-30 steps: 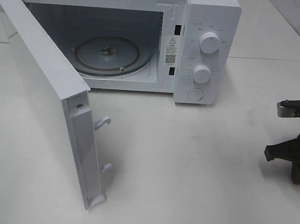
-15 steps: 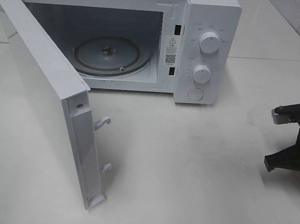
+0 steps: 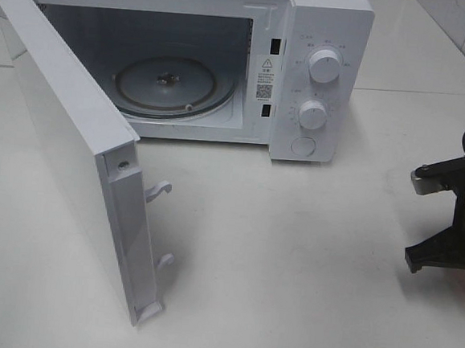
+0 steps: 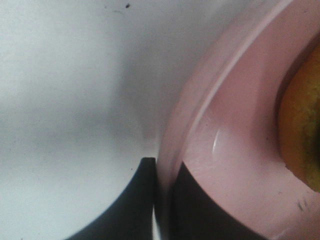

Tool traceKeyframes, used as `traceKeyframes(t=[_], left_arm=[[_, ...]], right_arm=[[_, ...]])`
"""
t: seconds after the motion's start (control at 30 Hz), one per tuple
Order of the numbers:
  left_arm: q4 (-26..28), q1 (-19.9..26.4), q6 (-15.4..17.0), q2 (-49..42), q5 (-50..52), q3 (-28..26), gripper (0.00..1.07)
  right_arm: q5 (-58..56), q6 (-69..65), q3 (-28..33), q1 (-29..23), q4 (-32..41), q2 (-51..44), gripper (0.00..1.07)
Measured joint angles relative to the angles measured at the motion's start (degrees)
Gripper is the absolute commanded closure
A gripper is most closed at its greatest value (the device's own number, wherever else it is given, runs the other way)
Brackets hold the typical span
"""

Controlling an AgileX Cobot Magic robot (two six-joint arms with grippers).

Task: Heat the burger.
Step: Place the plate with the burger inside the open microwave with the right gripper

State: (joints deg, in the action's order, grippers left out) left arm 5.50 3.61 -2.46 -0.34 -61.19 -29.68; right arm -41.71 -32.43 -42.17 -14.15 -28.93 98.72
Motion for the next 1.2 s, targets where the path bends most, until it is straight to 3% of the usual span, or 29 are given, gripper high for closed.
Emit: traceKeyframes(t=[0.67, 1.2], left_arm=[[-0.1, 0.0, 0.0, 0.0, 0.0, 0.0, 0.09], [-0.1, 0.0, 0.0, 0.0, 0.0, 0.0, 0.09]], right_arm=[[-7.5, -4.2, 0.6, -10.4, -5.4, -1.9, 1.07], [-9.6, -2.9, 7.4, -21.1, -5.4, -15.0, 1.07]])
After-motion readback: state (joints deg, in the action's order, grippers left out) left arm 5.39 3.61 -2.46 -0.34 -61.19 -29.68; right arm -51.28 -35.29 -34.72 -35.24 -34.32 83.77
